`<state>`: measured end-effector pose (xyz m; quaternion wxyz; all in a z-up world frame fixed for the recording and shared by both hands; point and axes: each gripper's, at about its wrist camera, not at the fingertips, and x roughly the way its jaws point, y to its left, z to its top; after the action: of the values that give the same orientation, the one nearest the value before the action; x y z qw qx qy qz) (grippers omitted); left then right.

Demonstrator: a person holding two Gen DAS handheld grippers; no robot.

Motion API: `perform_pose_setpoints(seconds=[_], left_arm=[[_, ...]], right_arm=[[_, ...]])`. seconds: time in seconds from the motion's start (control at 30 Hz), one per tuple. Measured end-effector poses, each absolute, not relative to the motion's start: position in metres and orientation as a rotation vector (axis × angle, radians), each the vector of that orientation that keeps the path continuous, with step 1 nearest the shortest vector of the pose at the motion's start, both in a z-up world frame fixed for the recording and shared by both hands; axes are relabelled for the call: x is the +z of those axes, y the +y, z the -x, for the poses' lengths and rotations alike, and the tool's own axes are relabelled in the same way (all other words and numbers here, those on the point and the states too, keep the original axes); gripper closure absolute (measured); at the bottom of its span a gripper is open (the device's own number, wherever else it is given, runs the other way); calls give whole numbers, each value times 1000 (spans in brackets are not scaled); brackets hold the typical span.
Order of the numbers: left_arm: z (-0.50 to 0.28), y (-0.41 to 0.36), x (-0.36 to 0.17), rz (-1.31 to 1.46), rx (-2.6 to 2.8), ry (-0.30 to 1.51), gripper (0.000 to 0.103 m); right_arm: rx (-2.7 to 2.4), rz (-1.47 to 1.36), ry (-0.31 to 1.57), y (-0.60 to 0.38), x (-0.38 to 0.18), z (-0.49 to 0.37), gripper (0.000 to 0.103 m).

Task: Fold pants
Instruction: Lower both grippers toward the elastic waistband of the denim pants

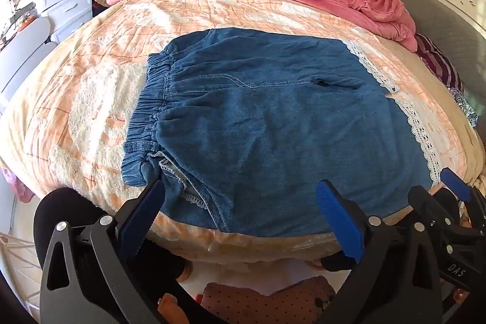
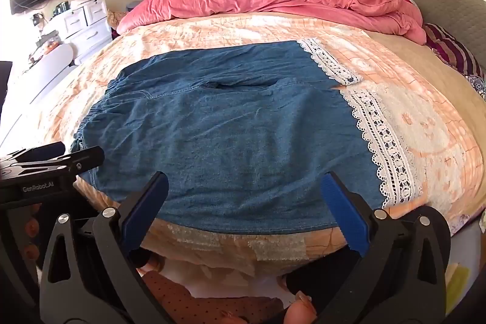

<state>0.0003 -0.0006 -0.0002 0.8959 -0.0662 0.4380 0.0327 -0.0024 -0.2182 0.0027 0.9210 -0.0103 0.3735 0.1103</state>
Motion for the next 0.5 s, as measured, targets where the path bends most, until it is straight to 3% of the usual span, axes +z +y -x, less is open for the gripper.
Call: perform_pose_setpoints(seconds=[0.5], left_arm=[[0,-6,5,129,51,887,4]], right_arm=[[223,25,767,-216,2,2,8]])
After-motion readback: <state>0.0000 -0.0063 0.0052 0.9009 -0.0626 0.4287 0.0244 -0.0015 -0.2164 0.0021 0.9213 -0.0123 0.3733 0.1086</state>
